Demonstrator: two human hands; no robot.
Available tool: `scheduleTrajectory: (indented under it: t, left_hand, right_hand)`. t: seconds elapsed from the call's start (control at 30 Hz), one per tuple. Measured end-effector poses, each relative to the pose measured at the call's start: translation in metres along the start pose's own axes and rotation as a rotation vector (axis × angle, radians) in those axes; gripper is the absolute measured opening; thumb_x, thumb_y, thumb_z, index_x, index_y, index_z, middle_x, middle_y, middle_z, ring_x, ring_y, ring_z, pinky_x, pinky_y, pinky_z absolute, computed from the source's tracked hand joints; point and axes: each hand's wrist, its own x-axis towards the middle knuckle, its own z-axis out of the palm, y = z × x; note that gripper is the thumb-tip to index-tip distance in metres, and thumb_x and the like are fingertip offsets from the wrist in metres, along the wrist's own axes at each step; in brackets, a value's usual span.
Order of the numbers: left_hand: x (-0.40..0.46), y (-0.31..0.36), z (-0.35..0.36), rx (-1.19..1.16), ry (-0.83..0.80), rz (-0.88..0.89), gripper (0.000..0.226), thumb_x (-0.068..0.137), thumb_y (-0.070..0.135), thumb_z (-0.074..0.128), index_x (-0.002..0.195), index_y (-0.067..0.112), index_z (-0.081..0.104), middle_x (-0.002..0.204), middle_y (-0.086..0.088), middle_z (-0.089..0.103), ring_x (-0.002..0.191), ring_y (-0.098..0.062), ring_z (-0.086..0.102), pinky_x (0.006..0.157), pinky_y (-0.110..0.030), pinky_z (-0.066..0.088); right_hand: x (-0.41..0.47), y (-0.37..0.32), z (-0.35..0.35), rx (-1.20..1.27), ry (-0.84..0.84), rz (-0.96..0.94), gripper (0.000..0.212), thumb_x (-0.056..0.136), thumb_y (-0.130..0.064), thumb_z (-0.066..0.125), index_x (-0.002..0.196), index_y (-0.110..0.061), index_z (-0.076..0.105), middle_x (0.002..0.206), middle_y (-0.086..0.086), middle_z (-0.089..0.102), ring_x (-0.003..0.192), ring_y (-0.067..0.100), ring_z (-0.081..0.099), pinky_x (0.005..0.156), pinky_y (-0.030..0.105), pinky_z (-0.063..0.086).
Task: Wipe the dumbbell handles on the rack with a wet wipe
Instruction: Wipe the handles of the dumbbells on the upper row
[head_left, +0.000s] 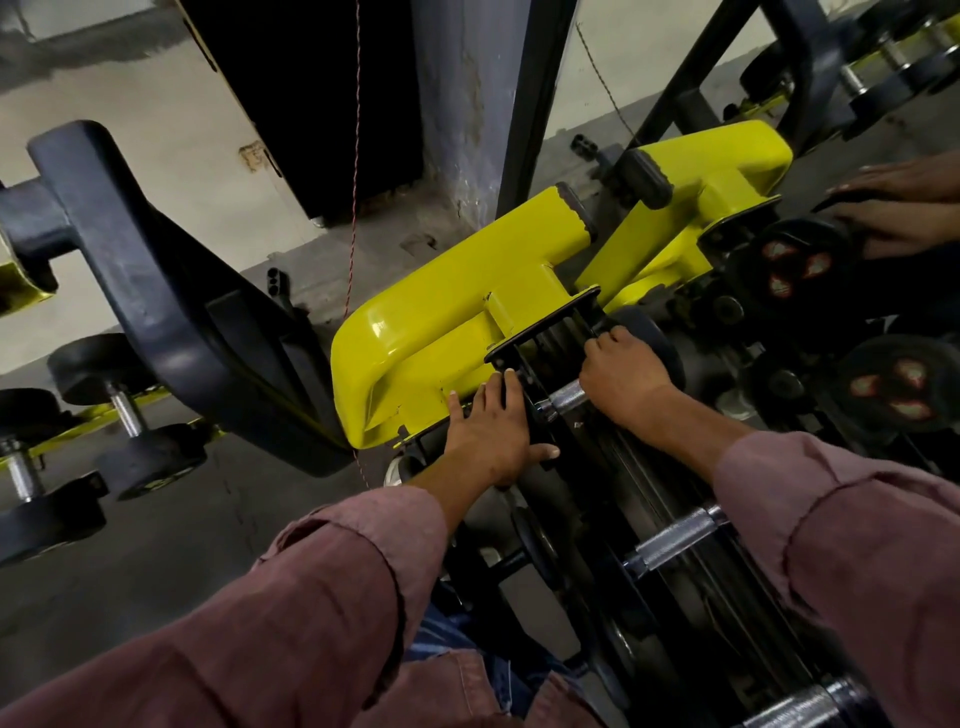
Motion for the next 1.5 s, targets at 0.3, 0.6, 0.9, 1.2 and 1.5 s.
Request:
scheduleTrajectory:
  t: [0.3, 0.6, 0.9, 1.2, 1.5]
  left_hand:
    - [-0.002, 0.001, -0.002, -0.008, 0.019, 0.011, 0.12, 0.088, 0.074, 0.056, 0.16, 0.009, -0.015, 0.17, -0.013, -0.006, 0.157, -0.029, 0.001, 0.122, -0.064, -0.003]
    - [-0.002, 0.001, -0.003, 0.004, 0.002, 0.002, 0.119, 0.088, 0.075, 0.054, 0.159, 0.009, -0.016, 0.17, -0.013, -0.008, 0.157, -0.029, 0.0, 0.122, -0.063, -0.004]
    - [-0.001, 0.001, -0.003, 0.008, 0.002, 0.003, 0.119, 0.088, 0.075, 0.054, 0.159, 0.01, -0.016, 0.17, -0.013, -0.008, 0.157, -0.029, -0.001, 0.123, -0.063, -0.003]
    - [0.0, 0.0, -0.002, 0.017, 0.001, 0.013, 0.12, 0.087, 0.076, 0.052, 0.159, 0.008, -0.016, 0.17, -0.014, -0.007, 0.157, -0.029, 0.001, 0.122, -0.064, -0.002]
    - [0.001, 0.0, 0.0, 0.032, 0.006, 0.004, 0.12, 0.087, 0.077, 0.053, 0.159, 0.009, -0.016, 0.17, -0.013, -0.005, 0.157, -0.028, 0.001, 0.122, -0.064, -0.001]
  right_hand:
    - [-0.022, -0.025, -0.003, 0.221, 0.055, 0.228, 0.034, 0.094, -0.018, 0.05, 0.125, -0.011, 0.062, 0.131, 0.015, 0.052, 0.124, 0.034, 0.046, 0.109, 0.043, 0.033]
    - [-0.037, -0.063, 0.022, 1.087, 0.372, 0.613, 0.057, 0.085, -0.004, 0.06, 0.14, 0.004, 0.044, 0.143, 0.017, 0.043, 0.123, 0.034, 0.05, 0.106, 0.039, 0.043]
    - [-0.026, -0.069, 0.028, 2.542, 0.534, 1.156, 0.03, 0.086, -0.001, 0.065, 0.115, -0.011, 0.069, 0.102, 0.002, 0.073, 0.095, 0.01, 0.068, 0.085, 0.025, 0.053]
    - [-0.017, -0.072, 0.034, 2.88, 0.205, 0.869, 0.045, 0.085, 0.017, 0.044, 0.108, -0.018, 0.062, 0.103, 0.001, 0.067, 0.098, 0.013, 0.061, 0.087, 0.025, 0.047]
    - [-0.023, -0.09, 0.033, 2.521, -0.058, 0.673, 0.03, 0.091, 0.003, 0.048, 0.099, -0.013, 0.071, 0.091, 0.006, 0.076, 0.086, 0.018, 0.071, 0.067, 0.028, 0.053]
